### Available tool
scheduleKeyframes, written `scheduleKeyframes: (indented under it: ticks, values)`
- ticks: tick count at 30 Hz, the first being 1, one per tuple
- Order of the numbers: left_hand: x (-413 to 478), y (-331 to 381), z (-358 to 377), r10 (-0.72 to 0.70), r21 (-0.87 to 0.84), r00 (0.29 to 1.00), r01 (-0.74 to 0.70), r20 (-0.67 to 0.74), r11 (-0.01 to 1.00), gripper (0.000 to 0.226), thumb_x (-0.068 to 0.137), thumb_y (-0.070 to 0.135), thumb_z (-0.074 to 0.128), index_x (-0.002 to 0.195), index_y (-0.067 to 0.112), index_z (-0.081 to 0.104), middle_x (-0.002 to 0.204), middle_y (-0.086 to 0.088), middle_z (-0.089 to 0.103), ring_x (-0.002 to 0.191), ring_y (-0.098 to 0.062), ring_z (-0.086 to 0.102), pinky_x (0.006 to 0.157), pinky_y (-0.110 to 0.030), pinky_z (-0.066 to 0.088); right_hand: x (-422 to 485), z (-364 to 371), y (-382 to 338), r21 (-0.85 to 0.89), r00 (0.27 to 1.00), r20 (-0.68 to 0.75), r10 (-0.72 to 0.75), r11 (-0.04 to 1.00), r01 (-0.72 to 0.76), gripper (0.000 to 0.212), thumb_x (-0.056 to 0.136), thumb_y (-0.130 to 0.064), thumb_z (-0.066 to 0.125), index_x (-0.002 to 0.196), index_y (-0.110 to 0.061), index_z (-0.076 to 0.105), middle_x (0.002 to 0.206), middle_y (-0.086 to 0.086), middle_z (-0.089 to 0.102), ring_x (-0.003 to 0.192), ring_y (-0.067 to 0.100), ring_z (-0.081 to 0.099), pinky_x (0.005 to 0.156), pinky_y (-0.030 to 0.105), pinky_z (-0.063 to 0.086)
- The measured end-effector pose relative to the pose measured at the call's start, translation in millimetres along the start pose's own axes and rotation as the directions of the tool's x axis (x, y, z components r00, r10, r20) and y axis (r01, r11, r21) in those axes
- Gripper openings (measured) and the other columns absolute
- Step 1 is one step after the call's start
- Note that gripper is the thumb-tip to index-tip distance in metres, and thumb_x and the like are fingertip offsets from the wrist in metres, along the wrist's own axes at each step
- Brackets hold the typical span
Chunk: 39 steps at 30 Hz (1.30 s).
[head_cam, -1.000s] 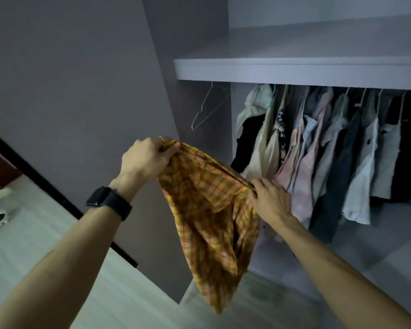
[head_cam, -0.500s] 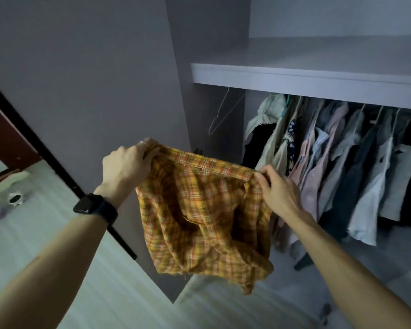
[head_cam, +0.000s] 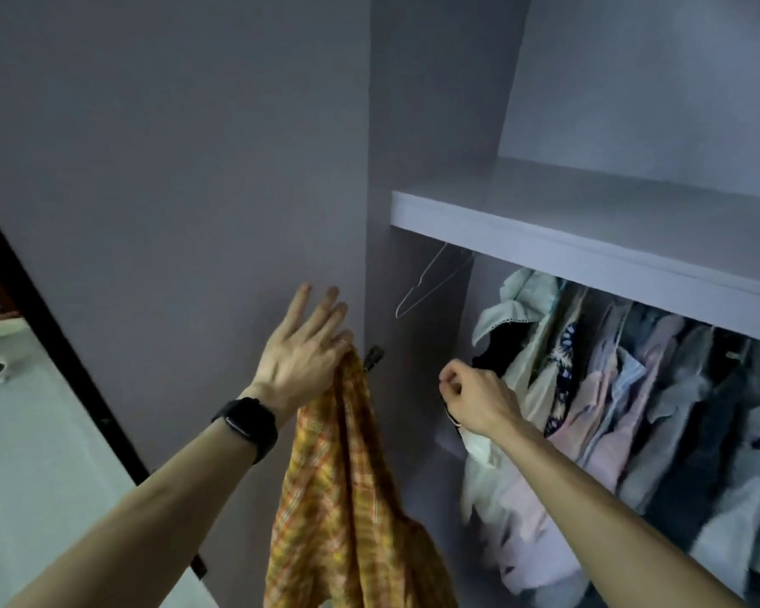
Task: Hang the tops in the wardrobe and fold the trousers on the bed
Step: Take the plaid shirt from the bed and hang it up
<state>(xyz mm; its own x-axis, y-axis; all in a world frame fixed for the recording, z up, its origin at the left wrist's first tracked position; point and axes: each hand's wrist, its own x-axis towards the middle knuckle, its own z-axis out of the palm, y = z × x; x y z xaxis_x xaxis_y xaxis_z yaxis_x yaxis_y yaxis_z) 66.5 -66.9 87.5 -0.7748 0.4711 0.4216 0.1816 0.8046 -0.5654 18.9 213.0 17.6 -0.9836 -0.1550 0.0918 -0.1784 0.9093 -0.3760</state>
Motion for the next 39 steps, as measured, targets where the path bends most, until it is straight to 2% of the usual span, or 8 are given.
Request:
scheduleKeyframes:
  ticks: [4,12,18,23,29,33,37,39]
  values:
    - [20.5,5.7,42.3,-0.054,0.14,0.99,0.035,0.131,0.99,0.045,0.1,0.033,0.036,0.142,0.031,0.054,0.168,-0.013,0.013,0.152,-0.04,-0.015,0.107,-0.065,-0.033,77.8,7.1,-25.3,0.257,0.993,-0.027,0.119,0.96,-0.108,0.027,0.097,-0.043,0.056,0.117,-0.026,0.059,0.114,0.002,0.071,0.109,0.03,0.064,0.088,0.033,0.05]
    - [13.9,-8.8,113.4,0.025,0.102,0.983,-0.007,-0.182,0.995,0.035,0.097,0.025,0.034,0.109,0.019,0.067,0.165,-0.021,0.016,0.152,-0.048,-0.001,0.118,-0.066,-0.012,220.9,49.1,-51.9,0.593,0.901,-0.144,0.41,0.764,-0.253,0.05,0.102,-0.046,0.052,0.134,-0.007,0.051,0.114,0.011,0.065,0.096,0.029,0.066,0.075,0.022,0.035]
    - [8.7,-8.3,123.8,0.032,0.099,0.981,-0.013,-0.193,0.995,0.031,0.1,0.025,0.039,0.109,0.024,0.069,0.165,-0.022,0.016,0.151,-0.051,-0.002,0.118,-0.067,-0.013,254.5,69.5,-51.0,0.646,0.878,0.003,0.479,0.669,-0.367,0.022,0.097,-0.012,0.047,0.105,-0.002,0.064,0.102,0.014,0.063,0.073,0.028,0.062,0.056,0.029,0.045]
    - [6.4,-5.6,116.1,0.017,0.1,0.992,-0.004,-0.123,0.995,0.038,0.097,0.027,0.036,0.112,0.028,0.072,0.167,-0.019,0.009,0.152,-0.048,-0.007,0.117,-0.065,-0.017,227.6,30.3,-42.6,0.654,0.715,-0.205,0.669,0.637,-0.409,0.049,0.105,-0.032,0.033,0.13,0.002,0.058,0.134,0.023,0.061,0.119,0.04,0.059,0.086,0.035,0.044]
    - [12.5,-1.4,88.1,-0.04,-0.02,0.985,0.044,0.169,0.999,0.032,0.092,0.038,0.05,0.113,0.038,0.074,0.166,-0.011,0.0,0.149,-0.045,-0.025,0.113,-0.065,-0.025,141.3,-3.5,-9.6,0.521,0.767,-0.205,0.608,0.731,-0.441,0.045,0.107,-0.034,0.034,0.125,-0.002,0.06,0.129,0.027,0.06,0.116,0.044,0.058,0.084,0.037,0.042]
    - [14.9,9.1,67.7,-0.089,-0.263,0.971,0.148,0.223,0.953,0.03,0.098,0.044,0.049,0.112,0.037,0.075,0.156,-0.001,0.043,0.154,-0.034,0.013,0.116,-0.061,-0.022,51.1,6.2,7.7,0.632,0.814,-0.158,0.559,0.691,-0.351,0.033,0.103,-0.029,0.047,0.097,-0.005,0.069,0.104,0.02,0.069,0.104,0.04,0.06,0.089,0.04,0.047]
    - [7.6,29.2,54.3,-0.111,-0.514,0.976,0.195,0.189,0.835,0.032,0.102,0.042,0.047,0.111,0.027,0.074,0.118,0.001,0.062,0.116,-0.029,0.057,0.106,-0.051,0.035,-75.9,33.4,13.7,0.738,0.823,-0.158,0.545,0.619,-0.268,0.028,0.101,-0.031,0.051,0.078,-0.027,0.066,0.076,-0.008,0.068,0.08,0.013,0.062,0.07,0.029,0.044]
    - [2.3,33.3,45.8,-0.144,-0.562,0.97,0.231,0.194,0.794,0.029,0.102,0.041,0.048,0.111,0.027,0.072,0.111,0.001,0.063,0.105,-0.029,0.059,0.091,-0.046,0.043,-138.9,51.4,16.0,0.762,0.836,-0.162,0.525,0.605,-0.232,0.024,0.094,-0.048,0.054,0.082,-0.031,0.064,0.07,-0.006,0.065,0.066,0.012,0.058,0.063,0.028,0.047]
